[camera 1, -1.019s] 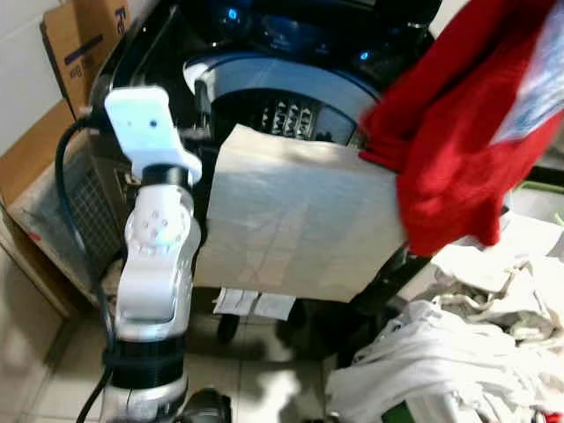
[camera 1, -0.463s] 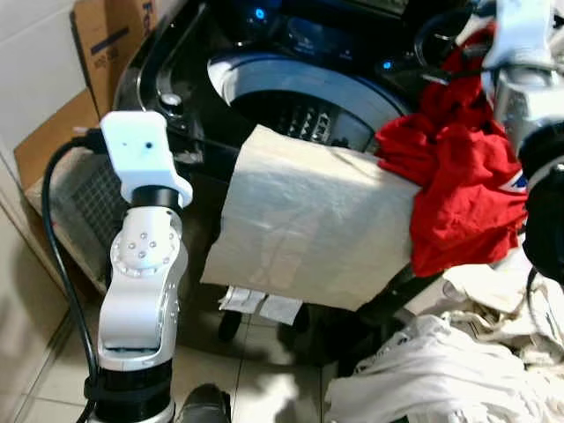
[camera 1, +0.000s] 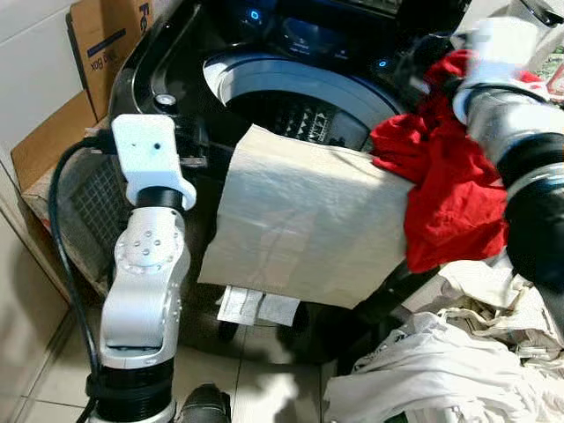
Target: Clothes washing
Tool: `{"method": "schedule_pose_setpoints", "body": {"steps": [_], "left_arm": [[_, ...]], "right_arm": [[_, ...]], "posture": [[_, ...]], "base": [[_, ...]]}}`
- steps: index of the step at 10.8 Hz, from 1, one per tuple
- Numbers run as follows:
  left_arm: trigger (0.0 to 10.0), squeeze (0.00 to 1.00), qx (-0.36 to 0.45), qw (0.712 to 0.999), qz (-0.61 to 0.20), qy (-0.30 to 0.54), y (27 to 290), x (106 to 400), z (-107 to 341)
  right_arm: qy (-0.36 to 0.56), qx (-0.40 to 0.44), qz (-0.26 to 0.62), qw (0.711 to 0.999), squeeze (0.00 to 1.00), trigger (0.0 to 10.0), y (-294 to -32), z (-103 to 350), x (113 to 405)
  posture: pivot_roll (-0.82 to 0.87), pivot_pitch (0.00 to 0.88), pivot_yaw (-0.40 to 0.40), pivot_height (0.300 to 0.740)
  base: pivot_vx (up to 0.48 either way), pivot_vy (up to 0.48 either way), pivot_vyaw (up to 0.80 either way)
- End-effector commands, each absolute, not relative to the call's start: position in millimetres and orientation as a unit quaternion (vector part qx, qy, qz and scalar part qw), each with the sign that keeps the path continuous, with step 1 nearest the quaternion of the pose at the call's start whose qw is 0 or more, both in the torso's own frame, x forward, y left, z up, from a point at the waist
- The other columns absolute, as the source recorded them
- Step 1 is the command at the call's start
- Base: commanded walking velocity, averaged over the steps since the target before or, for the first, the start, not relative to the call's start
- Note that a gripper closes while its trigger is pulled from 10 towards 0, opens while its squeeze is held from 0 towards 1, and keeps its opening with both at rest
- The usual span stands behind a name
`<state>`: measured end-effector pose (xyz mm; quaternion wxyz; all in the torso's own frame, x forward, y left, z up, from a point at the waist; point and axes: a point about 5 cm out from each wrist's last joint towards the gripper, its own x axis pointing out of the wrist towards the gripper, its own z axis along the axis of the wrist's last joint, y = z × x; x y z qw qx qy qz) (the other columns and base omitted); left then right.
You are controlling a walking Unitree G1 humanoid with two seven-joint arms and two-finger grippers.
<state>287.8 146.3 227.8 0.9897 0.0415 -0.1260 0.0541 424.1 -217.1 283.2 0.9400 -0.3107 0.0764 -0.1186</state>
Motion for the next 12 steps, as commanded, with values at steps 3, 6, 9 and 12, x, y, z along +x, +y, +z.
{"method": "schedule_pose_setpoints", "body": {"steps": [3, 6, 9, 12], "left_arm": [[10.0, 0.00, 0.044, 0.989, 0.056, -0.127, 141, 292, 230], [10.0, 0.00, 0.037, 0.989, 0.053, -0.135, 136, 296, 231], [10.0, 0.00, 0.034, 0.989, 0.040, -0.136, 134, 301, 229], [10.0, 0.00, 0.032, 0.990, 0.015, -0.134, 129, 308, 228]], "right_arm": [[-0.247, -0.765, -0.122, 0.582, 0.00, 10.0, -147, 351, 422], [-0.200, -0.388, -0.189, 0.880, 0.00, 10.0, -191, 375, 418], [-0.269, -0.227, -0.235, 0.906, 0.00, 10.0, -207, 356, 409], [-0.312, -0.145, -0.267, 0.900, 0.00, 10.0, -207, 295, 381]], "posture": [[0.29, 0.000, -0.197, 0.740], [0.26, 0.000, -0.200, 0.740], [0.21, 0.000, -0.159, 0.740], [0.15, 0.000, -0.099, 0.740]], "base": [[0.000, 0.000, 0.00], [0.000, 0.000, 0.00], [0.000, 0.000, 0.00], [0.000, 0.000, 0.00]]}}
